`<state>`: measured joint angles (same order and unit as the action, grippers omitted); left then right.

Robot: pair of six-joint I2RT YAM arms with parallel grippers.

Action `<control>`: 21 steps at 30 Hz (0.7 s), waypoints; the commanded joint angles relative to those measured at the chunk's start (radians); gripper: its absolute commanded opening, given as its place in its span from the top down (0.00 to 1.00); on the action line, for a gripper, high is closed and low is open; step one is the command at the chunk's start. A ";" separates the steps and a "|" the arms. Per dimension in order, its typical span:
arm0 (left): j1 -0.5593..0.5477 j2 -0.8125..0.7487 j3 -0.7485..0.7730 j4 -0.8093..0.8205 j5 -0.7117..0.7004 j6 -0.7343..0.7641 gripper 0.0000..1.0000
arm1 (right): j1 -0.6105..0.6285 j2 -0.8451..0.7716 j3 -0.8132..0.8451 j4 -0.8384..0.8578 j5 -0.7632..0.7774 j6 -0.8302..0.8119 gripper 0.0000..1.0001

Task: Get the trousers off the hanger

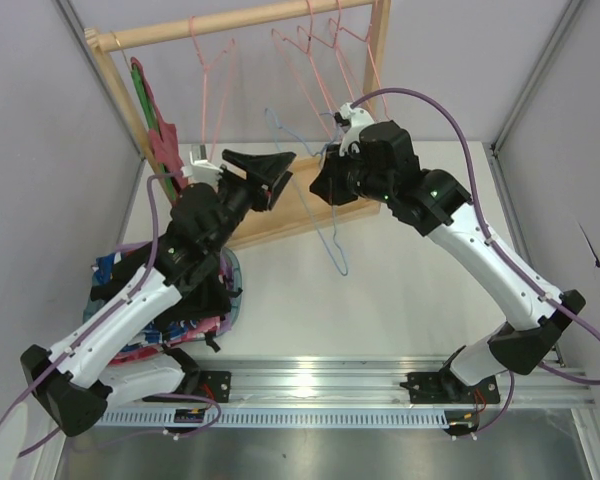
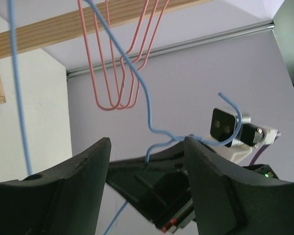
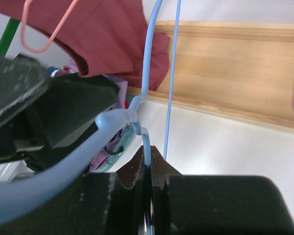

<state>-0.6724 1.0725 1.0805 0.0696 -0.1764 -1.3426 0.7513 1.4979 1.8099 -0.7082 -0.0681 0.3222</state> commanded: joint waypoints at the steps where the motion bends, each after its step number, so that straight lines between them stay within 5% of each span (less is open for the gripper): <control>1: 0.020 0.055 0.053 0.068 0.047 -0.026 0.33 | 0.008 0.002 -0.012 0.062 -0.061 0.020 1.00; 10: 0.022 0.207 0.147 0.128 0.103 -0.061 0.38 | 0.029 0.039 0.017 0.053 -0.053 0.009 1.00; 19: 0.039 0.228 0.157 0.187 0.045 -0.121 0.86 | 0.045 0.048 0.017 0.032 -0.001 0.003 1.00; 20: 0.048 0.234 0.160 0.184 0.046 -0.138 1.00 | 0.046 0.048 0.017 0.030 0.001 0.002 1.00; 21: 0.051 0.236 0.159 0.177 0.046 -0.148 1.00 | 0.045 0.048 0.017 0.029 0.002 0.005 1.00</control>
<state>-0.6315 1.3014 1.1831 0.1764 -0.1226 -1.4551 0.7860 1.5501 1.8015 -0.6743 -0.0727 0.3359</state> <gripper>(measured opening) 0.041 0.063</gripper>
